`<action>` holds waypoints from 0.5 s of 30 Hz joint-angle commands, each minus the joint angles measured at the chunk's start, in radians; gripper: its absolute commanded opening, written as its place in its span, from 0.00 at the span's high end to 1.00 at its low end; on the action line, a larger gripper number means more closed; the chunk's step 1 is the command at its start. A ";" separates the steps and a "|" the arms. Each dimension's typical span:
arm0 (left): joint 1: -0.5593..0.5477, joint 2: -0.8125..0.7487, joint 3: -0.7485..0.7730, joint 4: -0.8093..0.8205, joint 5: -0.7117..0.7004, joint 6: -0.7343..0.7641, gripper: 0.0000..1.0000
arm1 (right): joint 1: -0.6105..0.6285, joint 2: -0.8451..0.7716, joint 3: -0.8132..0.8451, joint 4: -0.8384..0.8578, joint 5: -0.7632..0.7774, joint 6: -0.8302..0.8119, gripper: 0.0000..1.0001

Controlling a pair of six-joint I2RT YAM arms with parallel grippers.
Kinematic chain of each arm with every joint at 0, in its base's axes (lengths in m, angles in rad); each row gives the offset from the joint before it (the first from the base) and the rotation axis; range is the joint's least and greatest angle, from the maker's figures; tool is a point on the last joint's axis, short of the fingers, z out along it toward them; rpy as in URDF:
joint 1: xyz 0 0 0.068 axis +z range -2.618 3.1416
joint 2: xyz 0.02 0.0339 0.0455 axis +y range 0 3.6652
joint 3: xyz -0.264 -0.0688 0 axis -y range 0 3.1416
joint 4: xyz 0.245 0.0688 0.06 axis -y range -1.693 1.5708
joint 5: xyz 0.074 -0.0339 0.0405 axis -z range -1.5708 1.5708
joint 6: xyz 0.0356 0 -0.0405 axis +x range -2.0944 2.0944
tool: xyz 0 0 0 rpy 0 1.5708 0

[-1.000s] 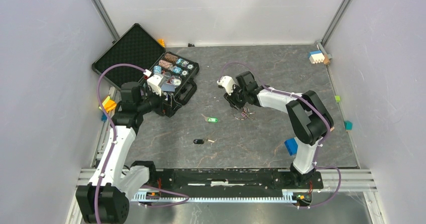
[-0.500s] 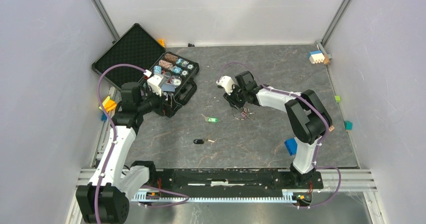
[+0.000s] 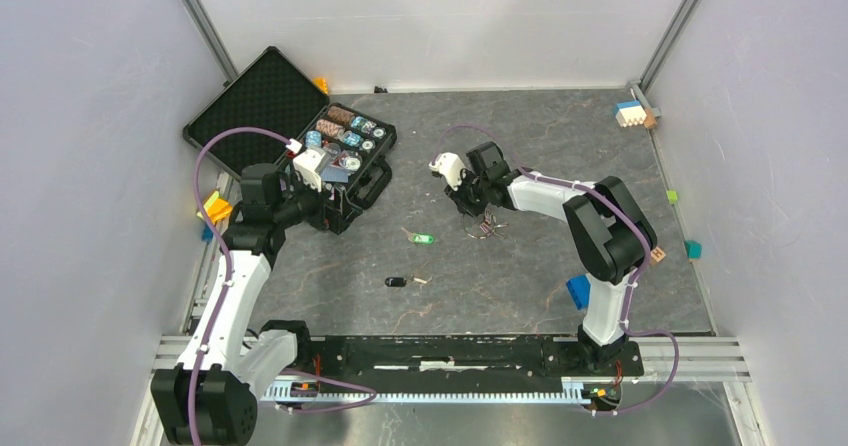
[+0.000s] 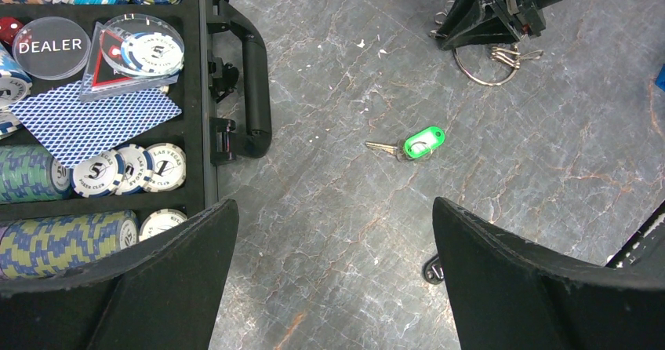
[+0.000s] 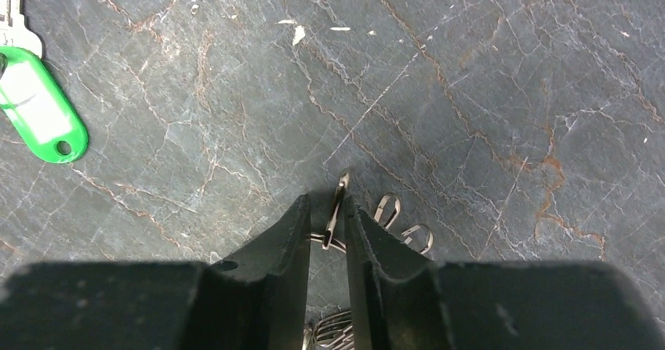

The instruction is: Put the keys on the keyring

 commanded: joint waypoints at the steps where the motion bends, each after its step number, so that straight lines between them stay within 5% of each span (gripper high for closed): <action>1: -0.001 -0.010 -0.001 0.026 0.030 0.041 0.00 | 0.002 0.012 0.029 -0.007 0.000 -0.019 0.76; 8: -0.005 -0.011 -0.016 0.050 0.038 0.053 0.00 | -0.013 -0.010 0.031 -0.026 -0.047 -0.036 1.00; 15: -0.095 0.034 0.018 0.050 0.028 0.135 0.00 | -0.017 -0.100 0.005 -0.054 -0.292 -0.094 1.00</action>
